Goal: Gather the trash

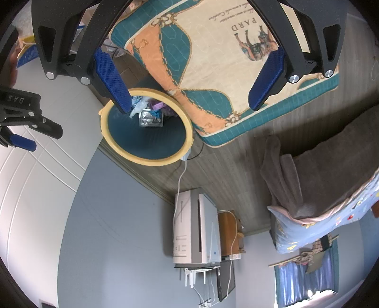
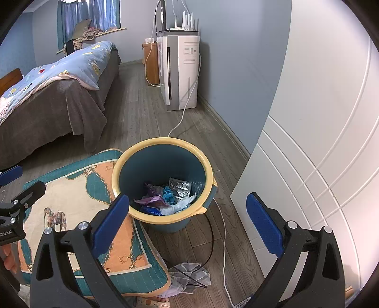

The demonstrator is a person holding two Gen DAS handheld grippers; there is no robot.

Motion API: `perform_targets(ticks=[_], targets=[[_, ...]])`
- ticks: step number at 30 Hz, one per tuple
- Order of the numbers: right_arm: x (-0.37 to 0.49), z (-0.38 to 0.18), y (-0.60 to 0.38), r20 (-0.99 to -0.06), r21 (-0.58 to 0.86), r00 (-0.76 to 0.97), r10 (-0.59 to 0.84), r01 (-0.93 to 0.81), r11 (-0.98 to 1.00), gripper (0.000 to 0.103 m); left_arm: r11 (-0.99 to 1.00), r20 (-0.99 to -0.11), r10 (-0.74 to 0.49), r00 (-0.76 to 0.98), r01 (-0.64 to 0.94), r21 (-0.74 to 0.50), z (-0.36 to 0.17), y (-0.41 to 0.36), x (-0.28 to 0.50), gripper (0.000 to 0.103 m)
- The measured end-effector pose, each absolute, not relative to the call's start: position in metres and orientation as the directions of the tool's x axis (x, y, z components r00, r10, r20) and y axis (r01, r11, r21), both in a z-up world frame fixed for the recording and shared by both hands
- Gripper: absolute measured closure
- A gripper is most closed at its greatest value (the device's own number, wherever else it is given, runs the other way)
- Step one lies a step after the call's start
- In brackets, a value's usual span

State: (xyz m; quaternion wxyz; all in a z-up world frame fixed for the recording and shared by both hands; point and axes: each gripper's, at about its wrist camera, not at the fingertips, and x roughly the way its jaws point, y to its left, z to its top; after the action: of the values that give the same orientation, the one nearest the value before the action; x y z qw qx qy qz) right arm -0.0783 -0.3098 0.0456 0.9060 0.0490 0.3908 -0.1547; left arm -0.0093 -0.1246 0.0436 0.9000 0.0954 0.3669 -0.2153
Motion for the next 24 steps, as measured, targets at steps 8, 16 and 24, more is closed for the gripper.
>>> perform_targets(ticks=[8, 16, 24], targets=[[-0.0788, 0.0449, -0.3106, -0.726, -0.033, 0.642, -0.246, 0.324, 0.945, 0.006, 0.888, -0.7, -0.317, 0.64, 0.459, 0.018, 0.0441, -0.1249, -0.0102, 0.005], [-0.0786, 0.0449, -0.3107, -0.727, -0.034, 0.641, -0.246, 0.324, 0.945, 0.006, 0.889, -0.701, -0.316, 0.64, 0.458, 0.018, 0.0437, -0.1247, -0.0099, 0.005], [-0.0782, 0.045, -0.3124, -0.727, -0.034, 0.641, -0.247, 0.325, 0.945, 0.006, 0.888, -0.7, -0.317, 0.64, 0.459, 0.018, 0.0438, -0.125, -0.0103, 0.005]])
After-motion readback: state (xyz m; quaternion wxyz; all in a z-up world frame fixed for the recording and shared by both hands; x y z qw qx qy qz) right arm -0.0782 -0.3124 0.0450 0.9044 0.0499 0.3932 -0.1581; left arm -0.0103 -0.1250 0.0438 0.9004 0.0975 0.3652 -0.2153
